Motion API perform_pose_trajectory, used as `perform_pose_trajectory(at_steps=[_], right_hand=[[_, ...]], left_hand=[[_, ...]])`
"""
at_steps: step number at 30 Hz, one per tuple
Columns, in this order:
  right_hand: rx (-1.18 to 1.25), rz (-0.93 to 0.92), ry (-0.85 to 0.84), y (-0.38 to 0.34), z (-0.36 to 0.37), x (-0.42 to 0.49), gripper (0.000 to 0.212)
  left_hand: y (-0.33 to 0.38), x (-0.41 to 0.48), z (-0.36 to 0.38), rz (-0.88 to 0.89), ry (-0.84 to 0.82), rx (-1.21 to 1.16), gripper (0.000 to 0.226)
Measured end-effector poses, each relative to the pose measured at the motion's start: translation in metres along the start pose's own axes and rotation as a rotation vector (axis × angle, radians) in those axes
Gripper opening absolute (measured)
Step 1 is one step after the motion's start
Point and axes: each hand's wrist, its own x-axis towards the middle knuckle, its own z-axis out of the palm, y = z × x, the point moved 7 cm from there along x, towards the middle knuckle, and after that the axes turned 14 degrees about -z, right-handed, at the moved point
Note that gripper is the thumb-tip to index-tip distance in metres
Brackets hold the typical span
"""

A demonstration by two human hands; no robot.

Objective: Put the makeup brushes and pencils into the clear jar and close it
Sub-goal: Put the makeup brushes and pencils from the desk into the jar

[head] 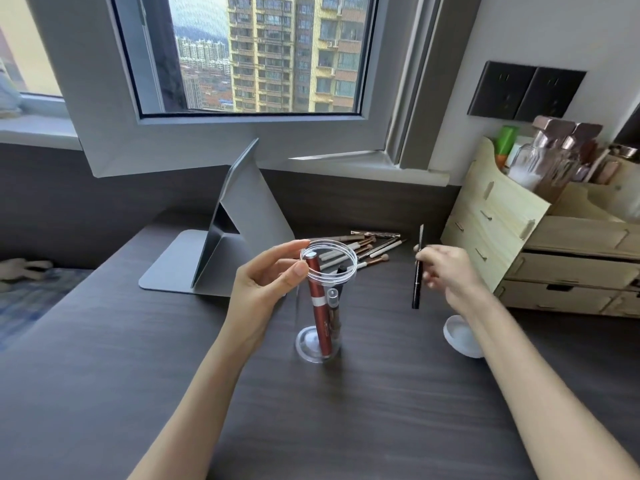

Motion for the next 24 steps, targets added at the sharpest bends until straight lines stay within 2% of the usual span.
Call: perform_pose_trajectory(at_steps=[3, 5, 7, 9, 12, 16, 19, 22, 24], right_hand=[[0.443, -0.183, 0.062, -0.060, -0.004, -0.032, 0.022], [0.538, -0.373, 0.049, -0.100, 0.001, -0.054, 0.022], [0.450, -0.547, -0.003, -0.130, 0.017, -0.074, 0.018], [0.247, -0.665, -0.102, -0.146, 0.040, -0.088, 0.021], [-0.060, -0.695, -0.308, -0.146, 0.077, -0.097, 0.027], [-0.343, -0.697, -0.477, -0.138, 0.100, -0.103, 0.006], [-0.504, -0.782, -0.500, -0.136, 0.105, -0.111, 0.024], [-0.413, -0.835, -0.513, -0.137, 0.101, -0.115, 0.026], [-0.177, -0.695, -0.405, -0.128, 0.086, -0.096, 0.026]], left_hand=[[0.000, 0.000, -0.001, 0.001, -0.005, 0.018, 0.025], [-0.001, 0.000, -0.002, -0.011, 0.007, 0.029, 0.026], [-0.002, 0.000, -0.002, -0.022, 0.018, 0.034, 0.026], [-0.001, -0.001, -0.001, -0.020, 0.017, 0.046, 0.027], [0.001, -0.002, 0.001, -0.017, 0.016, 0.044, 0.031], [0.002, -0.002, 0.003, -0.012, -0.003, 0.036, 0.028], [0.001, -0.001, 0.002, -0.008, -0.012, 0.021, 0.026], [-0.001, -0.001, 0.002, -0.013, -0.005, 0.011, 0.028], [-0.002, -0.001, 0.001, -0.022, 0.004, -0.003, 0.027]])
